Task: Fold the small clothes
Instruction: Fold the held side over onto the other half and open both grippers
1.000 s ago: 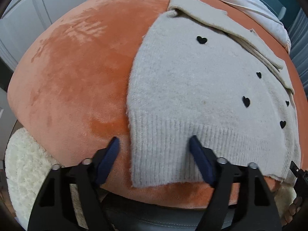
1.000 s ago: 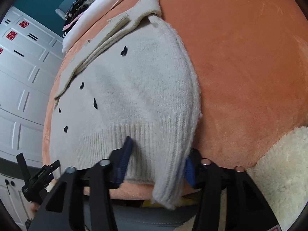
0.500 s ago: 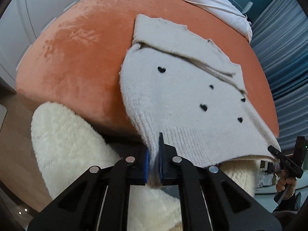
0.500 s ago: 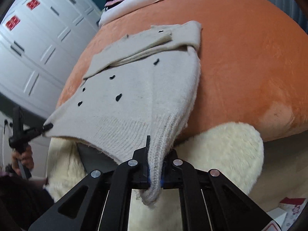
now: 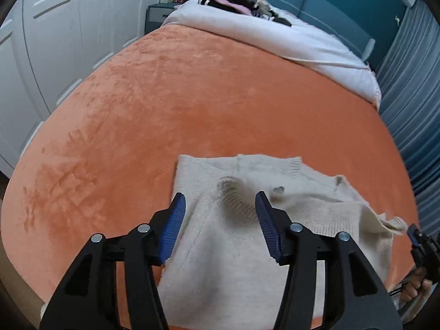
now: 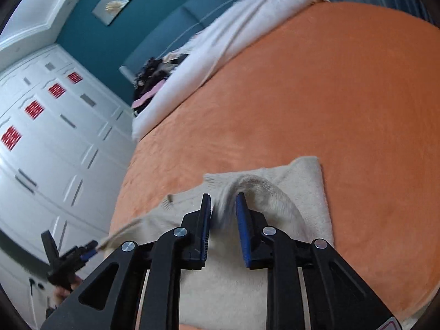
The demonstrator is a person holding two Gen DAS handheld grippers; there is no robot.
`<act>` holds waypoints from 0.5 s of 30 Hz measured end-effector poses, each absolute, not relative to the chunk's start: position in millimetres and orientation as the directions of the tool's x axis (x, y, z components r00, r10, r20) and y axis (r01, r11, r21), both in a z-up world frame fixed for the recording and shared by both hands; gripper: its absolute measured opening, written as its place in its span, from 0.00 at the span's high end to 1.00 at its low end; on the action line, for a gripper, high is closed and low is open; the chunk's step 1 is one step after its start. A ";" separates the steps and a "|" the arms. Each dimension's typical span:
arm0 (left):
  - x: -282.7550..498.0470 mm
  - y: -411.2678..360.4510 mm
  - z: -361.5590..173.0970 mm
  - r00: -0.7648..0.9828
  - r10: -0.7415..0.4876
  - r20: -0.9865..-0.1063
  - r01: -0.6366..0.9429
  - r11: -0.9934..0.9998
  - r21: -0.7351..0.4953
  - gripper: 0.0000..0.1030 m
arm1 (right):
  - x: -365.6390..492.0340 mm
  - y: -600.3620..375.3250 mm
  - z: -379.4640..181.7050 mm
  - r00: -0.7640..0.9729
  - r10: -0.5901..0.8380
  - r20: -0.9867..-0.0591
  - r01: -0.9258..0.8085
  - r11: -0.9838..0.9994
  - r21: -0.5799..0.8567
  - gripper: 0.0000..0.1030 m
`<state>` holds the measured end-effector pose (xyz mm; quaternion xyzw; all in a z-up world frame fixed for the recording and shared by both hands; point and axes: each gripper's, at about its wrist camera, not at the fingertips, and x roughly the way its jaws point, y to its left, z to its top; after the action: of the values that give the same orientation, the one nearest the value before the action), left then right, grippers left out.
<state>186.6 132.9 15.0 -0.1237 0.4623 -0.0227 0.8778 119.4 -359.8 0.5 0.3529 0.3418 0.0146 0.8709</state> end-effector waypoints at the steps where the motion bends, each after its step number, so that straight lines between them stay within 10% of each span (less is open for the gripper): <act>1: 185.9 134.2 5.6 0.575 -0.151 -0.804 -0.076 0.969 -0.237 0.47 | 115.3 -357.8 -1.7 0.784 0.243 -0.571 0.212 0.760 0.615 0.62; 2: 183.0 134.7 -1.4 0.576 -0.155 -0.802 -0.078 0.967 -0.243 0.34 | 112.9 -356.4 -3.0 0.794 0.217 -0.567 0.213 0.775 0.595 0.39; 4: 184.2 138.3 -16.1 0.576 -0.171 -0.799 -0.087 0.959 -0.268 0.23 | 117.5 -352.7 -8.7 0.788 0.171 -0.592 0.214 0.824 0.524 0.33; 7: 201.0 130.3 -43.5 0.514 -0.156 -0.844 -0.082 0.970 -0.229 0.24 | 138.6 -341.8 -30.2 0.702 0.118 -0.703 0.220 0.902 0.372 0.33; 9: 211.3 124.4 -56.0 0.488 -0.172 -0.856 -0.070 0.969 -0.235 0.44 | 154.0 -336.4 -47.6 0.666 0.096 -0.740 0.219 0.923 0.317 0.33; 10: 216.8 120.1 -61.4 0.469 -0.175 -0.866 -0.065 0.971 -0.231 0.54 | 160.4 -333.4 -55.1 0.643 0.080 -0.762 0.227 0.930 0.290 0.39; 11: 220.3 117.4 -64.5 0.456 -0.169 -0.874 -0.068 0.972 -0.224 0.84 | 167.4 -331.0 -63.7 0.613 0.084 -0.786 0.220 0.937 0.272 0.69; 12: 222.9 116.4 -65.1 0.449 -0.182 -0.875 -0.069 0.969 -0.237 0.90 | 171.5 -331.9 -68.5 0.585 0.099 -0.805 0.208 0.941 0.267 0.92; 15: 216.7 124.1 -39.1 0.515 -0.207 -0.832 -0.081 0.954 -0.288 0.92 | 156.4 -334.9 -32.7 0.690 0.140 -0.710 0.160 0.927 0.339 0.94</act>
<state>216.7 124.1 -39.1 -0.1467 0.4912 -0.0366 0.8578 156.4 -334.9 -32.7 0.1906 0.3935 -0.0056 0.8993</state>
